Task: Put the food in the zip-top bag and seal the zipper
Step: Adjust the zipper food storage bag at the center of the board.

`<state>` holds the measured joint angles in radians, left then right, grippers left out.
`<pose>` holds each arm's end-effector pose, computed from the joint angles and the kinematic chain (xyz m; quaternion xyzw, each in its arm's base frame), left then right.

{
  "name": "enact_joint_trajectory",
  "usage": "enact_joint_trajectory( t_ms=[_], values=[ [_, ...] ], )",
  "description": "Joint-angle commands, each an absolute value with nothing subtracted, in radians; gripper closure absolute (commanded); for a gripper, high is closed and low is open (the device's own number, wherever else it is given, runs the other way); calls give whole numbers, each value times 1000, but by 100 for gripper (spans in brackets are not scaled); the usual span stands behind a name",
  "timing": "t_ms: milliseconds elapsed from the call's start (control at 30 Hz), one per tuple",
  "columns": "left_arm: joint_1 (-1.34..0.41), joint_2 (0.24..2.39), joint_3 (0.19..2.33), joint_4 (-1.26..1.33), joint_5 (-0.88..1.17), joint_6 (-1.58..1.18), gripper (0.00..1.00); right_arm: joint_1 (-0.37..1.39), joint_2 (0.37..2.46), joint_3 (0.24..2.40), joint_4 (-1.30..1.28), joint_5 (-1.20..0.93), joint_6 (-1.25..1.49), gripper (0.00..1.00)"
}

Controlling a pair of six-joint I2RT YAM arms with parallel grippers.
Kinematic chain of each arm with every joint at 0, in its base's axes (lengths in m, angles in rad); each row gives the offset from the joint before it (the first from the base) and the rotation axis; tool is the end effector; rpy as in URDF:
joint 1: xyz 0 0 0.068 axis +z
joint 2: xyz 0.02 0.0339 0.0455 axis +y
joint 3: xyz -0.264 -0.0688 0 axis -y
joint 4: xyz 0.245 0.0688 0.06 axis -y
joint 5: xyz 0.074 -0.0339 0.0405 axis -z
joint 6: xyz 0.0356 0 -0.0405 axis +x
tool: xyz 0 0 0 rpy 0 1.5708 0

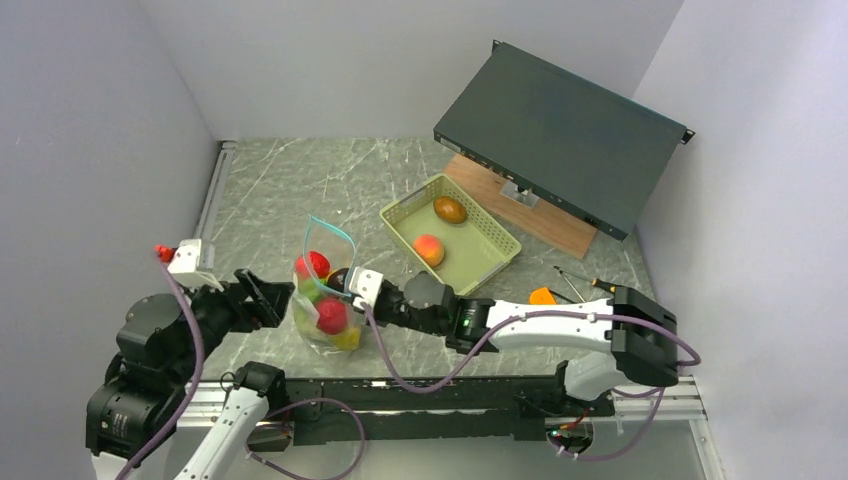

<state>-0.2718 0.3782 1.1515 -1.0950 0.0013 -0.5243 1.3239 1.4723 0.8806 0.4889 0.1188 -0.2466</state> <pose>0.0116 -0.0033 0.3904 -0.1018 0.8048 -0.2271 0.5388 0.0871 0.3283 0.2781 -0.4959 0.5523 0.3052 0.5966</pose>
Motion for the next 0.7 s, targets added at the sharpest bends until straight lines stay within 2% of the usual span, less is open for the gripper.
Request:
enact_joint_trajectory(
  t_ms=[0,67,133,300,533,667],
  values=[
    [-274,428,1160,-931,280,-152,7,1271,1386,910,277,-144,-337,100],
    [-294,435,1117,-844,370,-87,7,1262,1368,898,244,-157,-357,100],
    [-302,434,1040,-722,477,-20,1,1253,1353,892,222,-167,-367,100],
    [-301,425,909,-547,721,182,0,1211,1312,884,204,-225,-365,100],
    [-313,478,888,-526,838,396,3,1154,1321,915,186,-309,-364,100],
    [-338,548,897,-550,823,430,6,1135,1324,945,180,-307,-376,100]
  ],
)
